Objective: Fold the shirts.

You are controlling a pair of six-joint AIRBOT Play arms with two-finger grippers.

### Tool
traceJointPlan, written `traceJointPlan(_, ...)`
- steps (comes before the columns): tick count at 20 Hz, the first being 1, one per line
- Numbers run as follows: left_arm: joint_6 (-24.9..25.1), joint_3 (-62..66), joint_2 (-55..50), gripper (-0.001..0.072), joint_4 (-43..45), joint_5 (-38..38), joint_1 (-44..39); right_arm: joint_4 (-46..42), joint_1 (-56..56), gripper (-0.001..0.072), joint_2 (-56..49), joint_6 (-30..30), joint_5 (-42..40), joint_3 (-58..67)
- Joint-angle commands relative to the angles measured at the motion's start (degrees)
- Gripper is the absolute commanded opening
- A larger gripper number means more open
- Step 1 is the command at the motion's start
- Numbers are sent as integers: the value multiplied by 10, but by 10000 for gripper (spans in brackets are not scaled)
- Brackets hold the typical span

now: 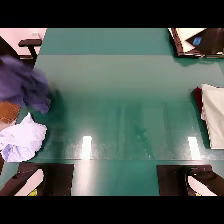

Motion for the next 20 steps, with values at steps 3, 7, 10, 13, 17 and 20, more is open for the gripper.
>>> traceJointPlan(3,32,158,46,22,-55,-46,-135,-31,0,21,0,0,-28,90)
traceJointPlan(7,28,156,-1,22,-54,-54,-306,-30,0,22,0,0,-27,108)
traceJointPlan(10,28,156,-99,22,-54,-91,-452,-28,0,22,0,0,-26,107)
traceJointPlan(13,50,156,-221,28,-57,-90,-587,-28,0,22,0,0,-12,107)
traceJointPlan(17,58,156,-315,573,-70,-29,-639,-28,0,22,0,0,19,107)
traceJointPlan(20,52,158,-305,573,-67,-59,-560,-28,0,22,0,0,28,107)
